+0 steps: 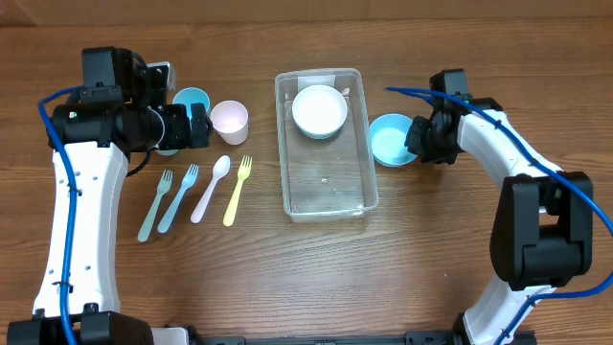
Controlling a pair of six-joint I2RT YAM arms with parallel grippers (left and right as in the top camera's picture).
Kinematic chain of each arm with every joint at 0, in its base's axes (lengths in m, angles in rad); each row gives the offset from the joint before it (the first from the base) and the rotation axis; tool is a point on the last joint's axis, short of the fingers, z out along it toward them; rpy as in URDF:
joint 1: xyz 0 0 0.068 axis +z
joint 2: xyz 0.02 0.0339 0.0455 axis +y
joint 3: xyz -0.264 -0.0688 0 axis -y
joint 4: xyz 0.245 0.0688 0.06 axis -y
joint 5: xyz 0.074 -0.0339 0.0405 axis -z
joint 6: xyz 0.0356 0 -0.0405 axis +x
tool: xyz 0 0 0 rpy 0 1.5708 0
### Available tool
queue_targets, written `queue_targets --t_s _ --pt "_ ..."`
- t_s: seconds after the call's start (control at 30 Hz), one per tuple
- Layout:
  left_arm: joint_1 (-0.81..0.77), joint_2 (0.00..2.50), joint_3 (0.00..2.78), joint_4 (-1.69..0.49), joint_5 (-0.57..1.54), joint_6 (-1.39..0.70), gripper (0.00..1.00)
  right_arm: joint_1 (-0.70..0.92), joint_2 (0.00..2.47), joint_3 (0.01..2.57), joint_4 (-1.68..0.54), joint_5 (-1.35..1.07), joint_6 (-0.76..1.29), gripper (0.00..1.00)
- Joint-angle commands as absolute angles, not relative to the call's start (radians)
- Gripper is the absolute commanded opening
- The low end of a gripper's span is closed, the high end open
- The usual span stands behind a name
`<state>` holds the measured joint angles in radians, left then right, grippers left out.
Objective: Pack container
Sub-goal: 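Grasp the blue bowl rim with the right gripper, then stack the blue bowl into the bowls in the container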
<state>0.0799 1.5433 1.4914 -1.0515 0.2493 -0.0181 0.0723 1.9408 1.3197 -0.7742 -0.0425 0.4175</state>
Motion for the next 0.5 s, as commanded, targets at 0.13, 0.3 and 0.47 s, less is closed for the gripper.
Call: queue_targets --t_s 0.13,0.3,0.47 --pt "0.078 1.546 1.515 -1.050 0.252 0.004 1.00 0.070 1.911 1.394 -0.882 0.295 0.492 0.04" --pt "0.078 1.546 1.515 -1.050 0.252 0.004 1.00 0.073 1.829 1.686 -1.037 0.274 0.459 0.04" --pt "0.078 1.546 1.515 -1.050 0.252 0.004 1.00 0.146 1.827 1.980 -1.085 -0.087 0.298 0.04"
